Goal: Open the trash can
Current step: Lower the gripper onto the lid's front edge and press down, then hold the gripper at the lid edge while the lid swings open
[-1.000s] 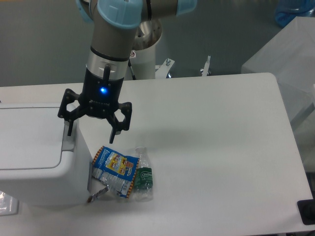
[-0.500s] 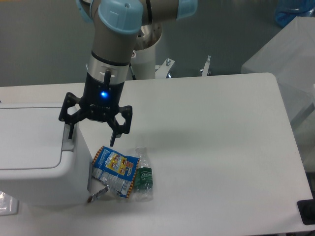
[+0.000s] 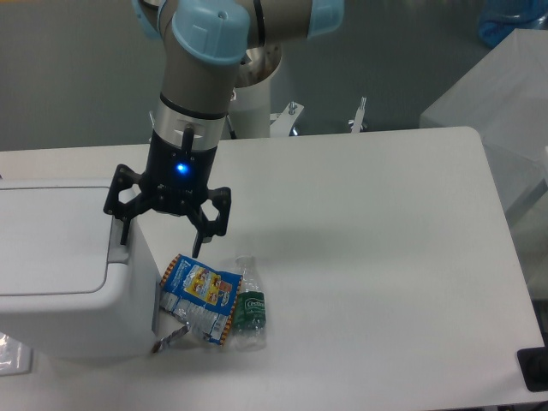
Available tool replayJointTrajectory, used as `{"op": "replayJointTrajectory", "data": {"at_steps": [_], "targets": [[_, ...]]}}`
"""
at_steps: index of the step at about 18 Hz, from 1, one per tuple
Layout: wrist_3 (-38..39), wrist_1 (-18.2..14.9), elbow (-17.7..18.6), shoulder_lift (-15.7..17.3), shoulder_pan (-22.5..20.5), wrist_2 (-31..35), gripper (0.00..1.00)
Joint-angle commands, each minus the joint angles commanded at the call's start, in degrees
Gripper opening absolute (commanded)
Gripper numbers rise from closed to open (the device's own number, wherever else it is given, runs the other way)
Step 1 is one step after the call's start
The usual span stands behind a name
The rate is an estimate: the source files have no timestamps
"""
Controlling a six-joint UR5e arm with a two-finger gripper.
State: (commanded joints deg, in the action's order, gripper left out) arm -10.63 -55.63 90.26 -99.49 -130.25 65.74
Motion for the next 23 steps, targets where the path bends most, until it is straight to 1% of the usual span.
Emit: {"op": "replayJointTrajectory", "data": {"at_steps": [5, 9, 15, 18, 21, 23], "targets": [[0.00, 0.00, 0.35, -0.09, 0.00, 0.00, 1.00], [0.00, 0.09, 0.53, -0.26, 0.44, 2.02, 1.00], [0.00, 0.17, 0.62, -0.26, 0.62, 2.02, 1.00], [-0.26, 1.66, -0.43, -0.18, 0.62, 2.02, 1.00], [-0.44, 4.83, -2.80, -0.35, 0.53, 2.02, 1.00], [-1.75, 5.80, -4.47, -0.35, 0.00, 2.11, 1.00]]}}
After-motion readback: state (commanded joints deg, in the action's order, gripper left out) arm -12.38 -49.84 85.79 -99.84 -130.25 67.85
